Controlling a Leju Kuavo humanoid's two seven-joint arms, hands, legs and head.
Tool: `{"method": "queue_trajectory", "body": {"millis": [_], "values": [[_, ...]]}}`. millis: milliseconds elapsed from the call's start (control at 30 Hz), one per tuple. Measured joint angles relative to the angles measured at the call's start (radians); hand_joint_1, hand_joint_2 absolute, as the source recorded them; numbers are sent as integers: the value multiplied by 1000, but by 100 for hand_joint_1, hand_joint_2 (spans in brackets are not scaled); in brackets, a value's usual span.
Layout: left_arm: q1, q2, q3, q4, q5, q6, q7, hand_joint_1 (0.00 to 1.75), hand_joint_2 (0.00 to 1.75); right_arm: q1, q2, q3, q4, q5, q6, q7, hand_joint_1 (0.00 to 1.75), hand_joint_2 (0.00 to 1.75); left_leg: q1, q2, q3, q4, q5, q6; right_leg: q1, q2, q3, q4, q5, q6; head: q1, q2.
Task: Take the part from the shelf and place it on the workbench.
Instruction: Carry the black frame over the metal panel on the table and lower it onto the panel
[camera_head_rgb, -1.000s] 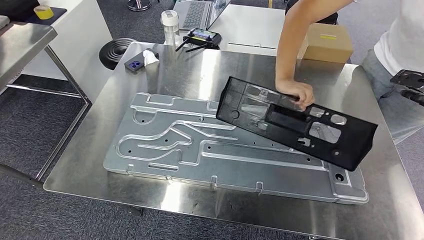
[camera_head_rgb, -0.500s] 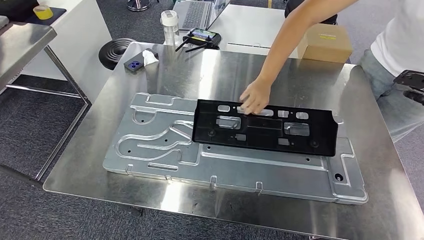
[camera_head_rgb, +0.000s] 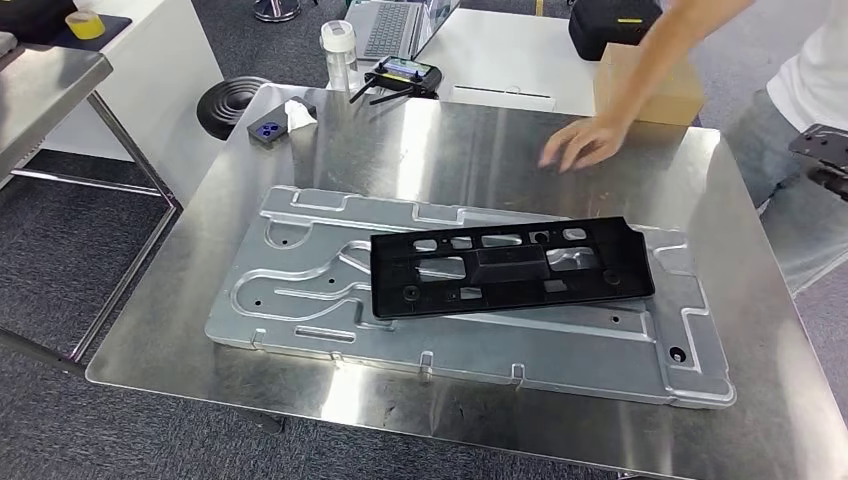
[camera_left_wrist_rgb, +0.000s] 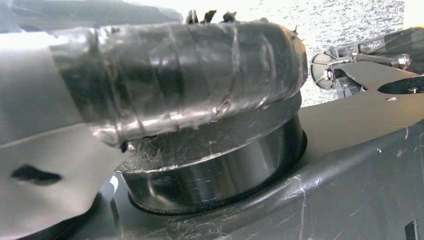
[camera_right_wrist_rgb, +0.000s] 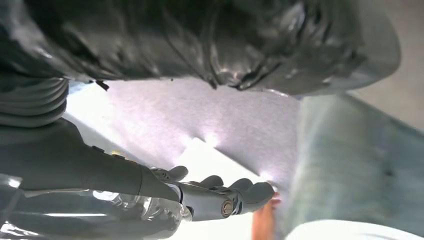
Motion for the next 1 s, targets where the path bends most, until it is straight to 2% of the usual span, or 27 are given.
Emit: {"method": "queue_trajectory", "body": {"millis": [167, 667, 867, 1000], "values": [[0, 0, 0, 0, 0, 1, -2, 0, 0, -1, -1, 0, -80, -36, -41, 0, 0, 0, 0, 0, 0, 0, 0, 0, 0, 0, 0, 0, 0, 0, 0, 0], [0, 0, 0, 0, -1, 4, -8, 0, 0, -14, 17, 0, -289, -58, -82, 0, 0, 0, 0, 0, 0, 0, 0, 0, 1, -1, 1, 0, 0, 0, 0, 0], [-1, 0, -2, 0, 1, 10, -8, 0, 0, -18, 47, 0, -353, -29, -96, 0, 0, 0, 0, 1, 0, 0, 0, 0, 1, 1, 1, 0, 0, 0, 0, 0], [-1, 0, -2, 0, 8, 11, -9, 0, 0, -18, 79, 0, -399, 18, -180, 0, 0, 0, -6, 0, -2, 4, -4, 5, -1, 0, 2, -1, 0, 3, 0, 0]]}}
